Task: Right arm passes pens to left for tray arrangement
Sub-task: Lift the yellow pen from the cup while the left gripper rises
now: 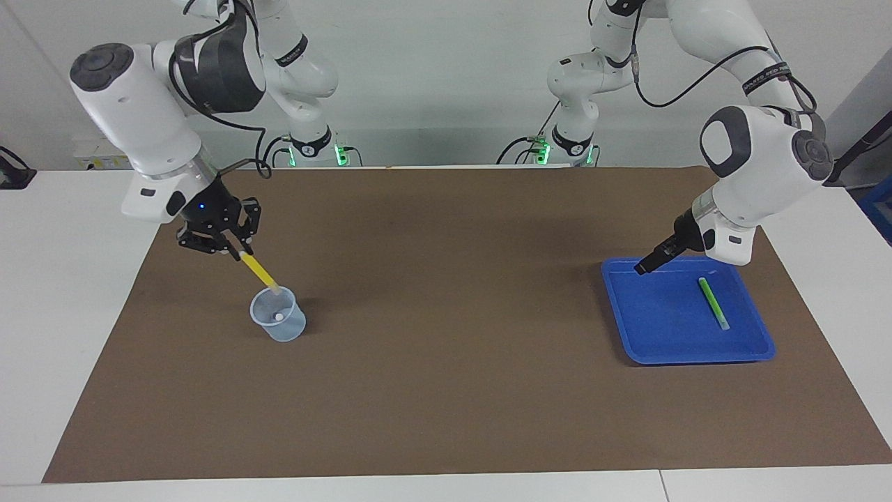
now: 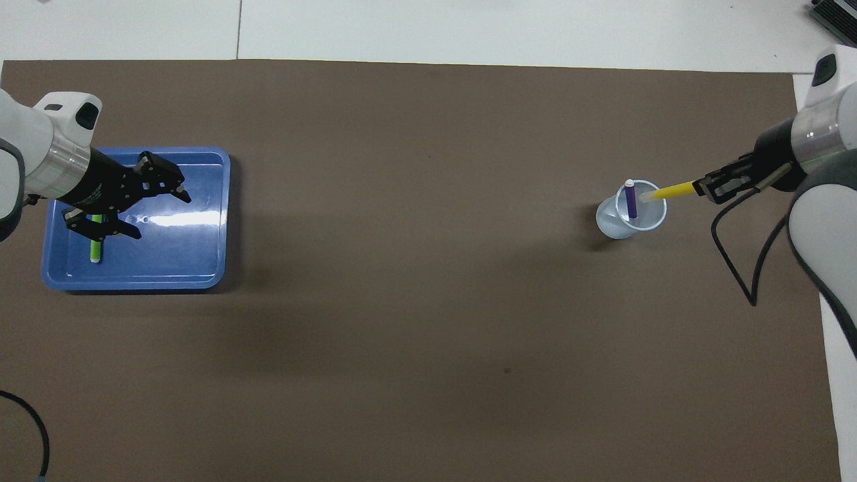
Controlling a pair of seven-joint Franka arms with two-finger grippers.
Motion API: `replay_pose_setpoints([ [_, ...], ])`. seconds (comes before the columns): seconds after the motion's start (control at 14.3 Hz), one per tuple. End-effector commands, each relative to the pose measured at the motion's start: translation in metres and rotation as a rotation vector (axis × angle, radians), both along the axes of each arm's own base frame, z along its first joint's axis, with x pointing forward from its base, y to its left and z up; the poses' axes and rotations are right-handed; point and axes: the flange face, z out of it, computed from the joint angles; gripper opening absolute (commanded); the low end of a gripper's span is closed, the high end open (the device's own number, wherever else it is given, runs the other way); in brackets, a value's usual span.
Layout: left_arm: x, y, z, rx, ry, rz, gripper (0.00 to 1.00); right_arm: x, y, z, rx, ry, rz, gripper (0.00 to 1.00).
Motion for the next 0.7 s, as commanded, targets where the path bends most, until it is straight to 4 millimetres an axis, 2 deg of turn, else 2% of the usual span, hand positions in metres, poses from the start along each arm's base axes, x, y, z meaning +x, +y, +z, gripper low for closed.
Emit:
replay_pose_setpoints([
  [0.0, -0.009, -0.01, 0.006, -0.028, 0.049, 0.069, 0.99, -0.009, 0.0, 0.011, 0.045, 0.002, -0.043, 0.0],
  [0.21, -0.013, -0.02, 0.011, -0.093, 0.096, 0.169, 0.99, -0.007, 0.008, 0.014, 0.106, 0.0, -0.131, 0.0],
  [0.35, -0.014, -0.025, 0.013, -0.128, 0.135, 0.253, 0.99, -0.002, 0.012, 0.024, 0.121, -0.019, -0.191, 0.0],
  [0.63, -0.019, -0.048, 0.02, -0.242, 0.229, 0.404, 0.99, -0.004, 0.022, 0.031, 0.204, -0.004, -0.273, 0.0],
])
